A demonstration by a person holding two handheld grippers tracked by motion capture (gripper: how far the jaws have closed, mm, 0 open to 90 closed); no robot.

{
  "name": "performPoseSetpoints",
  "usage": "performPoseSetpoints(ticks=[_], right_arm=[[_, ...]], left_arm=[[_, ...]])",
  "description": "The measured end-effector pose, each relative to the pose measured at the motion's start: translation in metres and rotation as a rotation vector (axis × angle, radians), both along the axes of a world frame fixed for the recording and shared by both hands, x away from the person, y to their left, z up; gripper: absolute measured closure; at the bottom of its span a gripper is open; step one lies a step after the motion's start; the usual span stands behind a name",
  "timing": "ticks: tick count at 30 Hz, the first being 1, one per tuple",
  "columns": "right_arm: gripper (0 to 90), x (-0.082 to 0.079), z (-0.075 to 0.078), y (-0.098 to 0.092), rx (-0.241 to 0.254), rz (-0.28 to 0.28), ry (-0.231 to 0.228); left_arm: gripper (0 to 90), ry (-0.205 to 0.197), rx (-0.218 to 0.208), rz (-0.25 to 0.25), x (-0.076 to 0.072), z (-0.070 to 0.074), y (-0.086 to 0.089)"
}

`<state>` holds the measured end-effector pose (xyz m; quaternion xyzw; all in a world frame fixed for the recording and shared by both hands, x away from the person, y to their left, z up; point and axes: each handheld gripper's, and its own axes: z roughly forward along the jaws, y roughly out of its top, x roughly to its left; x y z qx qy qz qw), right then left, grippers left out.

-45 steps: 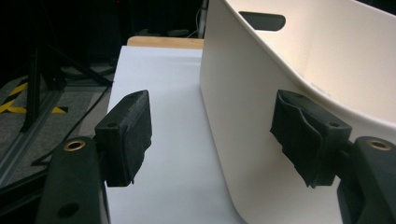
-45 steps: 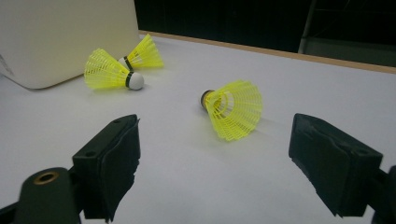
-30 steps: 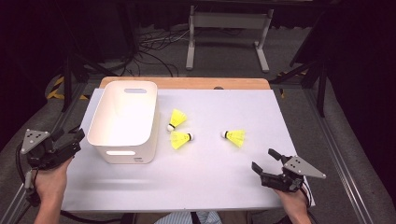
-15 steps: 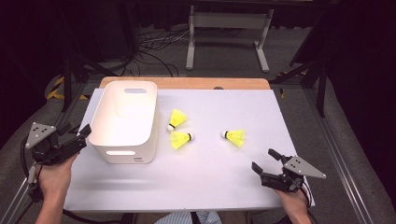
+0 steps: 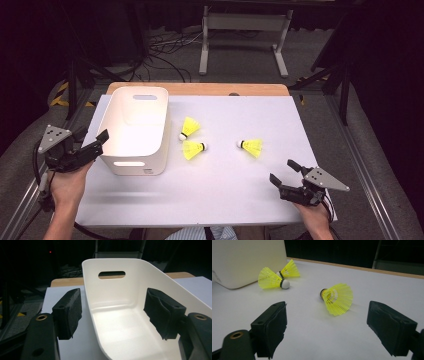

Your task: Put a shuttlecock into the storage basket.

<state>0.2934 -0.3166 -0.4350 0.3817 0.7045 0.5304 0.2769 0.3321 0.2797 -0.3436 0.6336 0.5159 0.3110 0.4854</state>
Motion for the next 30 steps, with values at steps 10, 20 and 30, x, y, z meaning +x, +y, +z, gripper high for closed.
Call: performPoseSetpoints(ticks=[10, 20, 30], right_arm=[[17.0, 0.000, 0.000, 0.000, -0.003, 0.003, 0.000], [17.0, 0.000, 0.000, 0.000, -0.004, 0.005, -0.001], [17.0, 0.000, 0.000, 0.000, -0.003, 0.006, -0.001]], left_arm=[[30.9, 0.014, -0.002, -0.049, 0.002, 0.005, -0.016], [31.0, 0.027, -0.011, -0.099, 0.003, 0.007, -0.032], [31.2, 0.026, -0.001, -0.146, 0.004, 0.010, -0.049]])
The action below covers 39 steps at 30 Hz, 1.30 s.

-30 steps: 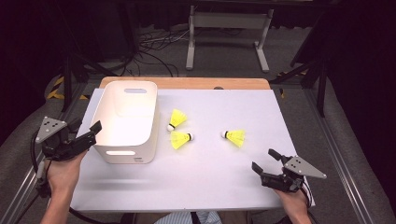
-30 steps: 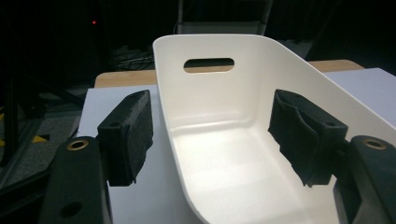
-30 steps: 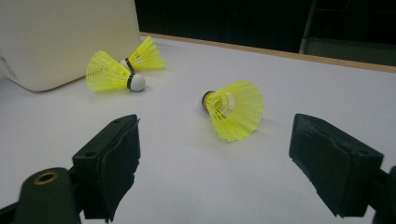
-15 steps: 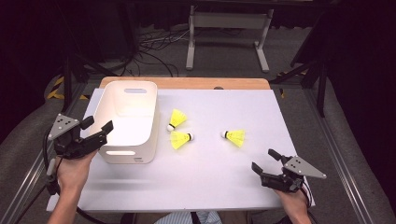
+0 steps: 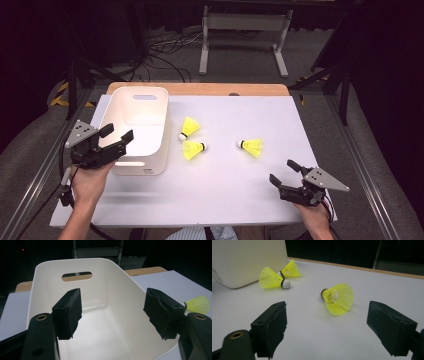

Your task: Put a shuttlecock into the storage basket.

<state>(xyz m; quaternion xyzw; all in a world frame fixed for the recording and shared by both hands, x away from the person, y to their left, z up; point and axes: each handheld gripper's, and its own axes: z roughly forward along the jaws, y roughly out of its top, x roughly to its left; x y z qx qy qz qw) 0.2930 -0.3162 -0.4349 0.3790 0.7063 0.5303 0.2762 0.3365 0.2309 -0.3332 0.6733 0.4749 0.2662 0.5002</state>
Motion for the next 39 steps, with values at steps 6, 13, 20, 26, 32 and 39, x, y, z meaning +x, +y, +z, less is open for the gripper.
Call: performPoseSetpoints(ticks=[6, 13, 20, 26, 32, 39], right_arm=[[17.0, 0.000, 0.000, 0.000, -0.001, 0.001, -0.001], [17.0, 0.000, 0.000, 0.000, 0.000, 0.002, 0.000], [17.0, 0.000, 0.000, 0.000, 0.000, 0.003, 0.000], [17.1, 0.000, 0.000, 0.000, 0.000, 0.004, 0.000], [17.1, 0.000, 0.000, 0.000, -0.001, 0.005, -0.001], [17.1, 0.000, 0.000, 0.000, -0.001, 0.006, -0.001]], left_arm=[[31.5, 0.005, -0.005, -0.026, 0.001, 0.002, -0.009], [31.8, 0.007, -0.012, -0.048, 0.002, 0.003, -0.017], [32.0, 0.010, -0.017, -0.066, 0.005, 0.005, -0.025], [32.1, 0.006, -0.015, -0.078, 0.006, 0.006, -0.032], [32.2, 0.005, -0.018, -0.093, 0.007, 0.007, -0.039], [32.2, 0.010, -0.022, -0.112, 0.010, 0.008, -0.049]])
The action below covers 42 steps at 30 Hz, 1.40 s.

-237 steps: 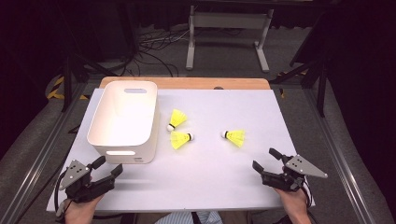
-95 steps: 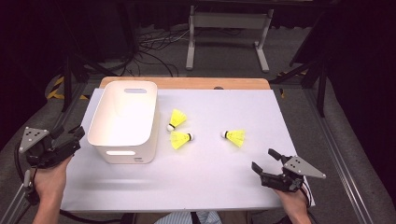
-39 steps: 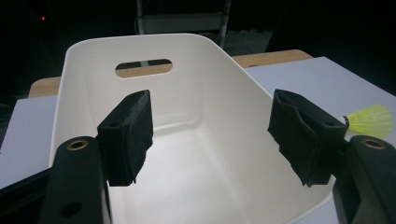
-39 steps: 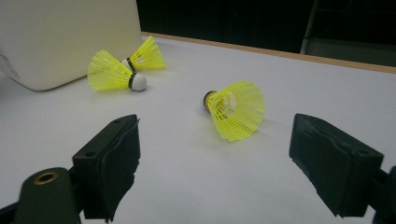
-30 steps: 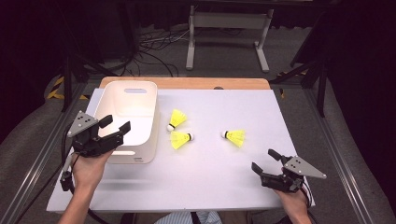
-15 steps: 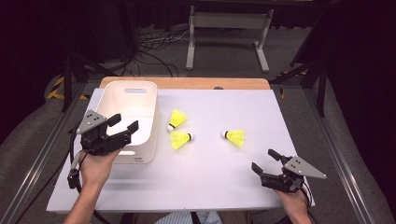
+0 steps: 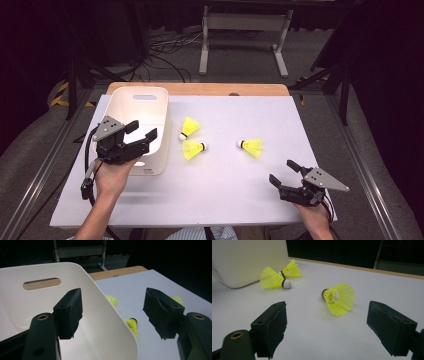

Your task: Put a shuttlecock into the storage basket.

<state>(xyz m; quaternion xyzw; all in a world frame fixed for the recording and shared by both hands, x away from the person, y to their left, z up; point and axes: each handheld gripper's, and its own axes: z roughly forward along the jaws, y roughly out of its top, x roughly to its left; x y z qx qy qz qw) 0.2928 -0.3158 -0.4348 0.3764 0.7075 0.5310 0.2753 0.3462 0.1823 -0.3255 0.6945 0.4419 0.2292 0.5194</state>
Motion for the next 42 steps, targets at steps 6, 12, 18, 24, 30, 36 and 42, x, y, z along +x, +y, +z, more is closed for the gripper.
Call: performPoseSetpoints(ticks=[6, 12, 18, 24, 30, 36, 42], right_arm=[[17.1, 0.000, 0.000, 0.000, 0.001, 0.001, 0.000], [17.1, 0.001, 0.000, 0.001, -0.002, 0.005, 0.001], [17.1, 0.001, 0.000, 0.001, -0.001, 0.005, 0.002], [17.1, 0.001, 0.000, 0.001, -0.001, 0.005, 0.004], [17.1, 0.001, 0.000, 0.001, 0.000, 0.007, 0.004], [17.0, 0.001, 0.000, 0.001, -0.002, 0.008, 0.004], [17.0, 0.001, 0.000, 0.001, -0.002, 0.010, 0.004]], left_arm=[[32.2, 0.003, 0.002, -0.015, 0.002, 0.000, -0.008], [32.2, 0.004, -0.006, -0.022, 0.003, 0.000, -0.014], [32.2, 0.005, -0.007, -0.040, 0.006, 0.000, -0.022], [32.2, 0.006, -0.005, -0.055, 0.008, 0.000, -0.031], [32.4, 0.012, 0.008, -0.068, 0.010, -0.001, -0.039], [32.5, 0.019, 0.019, -0.080, 0.014, -0.003, -0.048], [32.5, 0.030, 0.029, -0.094, 0.017, -0.005, -0.057]])
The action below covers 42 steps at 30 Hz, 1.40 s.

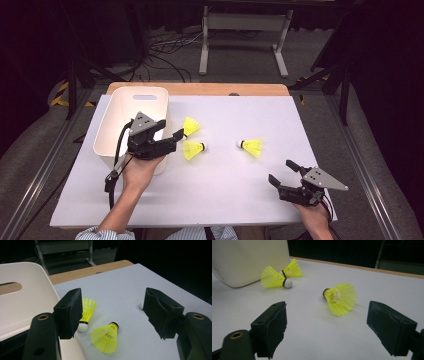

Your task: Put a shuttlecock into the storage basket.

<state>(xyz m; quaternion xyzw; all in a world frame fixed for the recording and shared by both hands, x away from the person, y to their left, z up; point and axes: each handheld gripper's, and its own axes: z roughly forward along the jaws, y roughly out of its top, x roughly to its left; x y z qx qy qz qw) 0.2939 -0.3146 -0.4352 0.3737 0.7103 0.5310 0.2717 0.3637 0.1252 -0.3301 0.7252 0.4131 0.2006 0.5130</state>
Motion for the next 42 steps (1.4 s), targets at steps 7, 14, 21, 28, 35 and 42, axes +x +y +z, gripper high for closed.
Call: performPoseSetpoints(ticks=[7, 14, 21, 28, 35, 42], right_arm=[[17.0, 0.000, 0.000, 0.000, 0.001, 0.000, 0.001], [17.0, 0.000, 0.000, 0.000, 0.003, 0.000, 0.000], [17.0, 0.000, 0.000, 0.000, 0.002, 0.003, 0.000], [17.0, 0.000, 0.000, 0.000, 0.002, 0.006, -0.001], [17.0, 0.000, 0.000, 0.000, 0.003, 0.007, 0.000], [17.0, 0.000, 0.000, 0.000, 0.004, 0.008, 0.001]], left_arm=[[32.7, 0.031, 0.028, -0.027, 0.006, -0.001, -0.012], [35.8, 0.084, 0.063, -0.061, 0.012, -0.004, -0.025], [37.1, 0.121, 0.090, -0.072, 0.017, -0.006, -0.034], [37.0, 0.149, 0.123, -0.073, 0.022, -0.010, -0.043], [36.9, 0.190, 0.142, -0.073, 0.025, -0.014, -0.048], [36.9, 0.233, 0.162, -0.075, 0.028, -0.018, -0.054]])
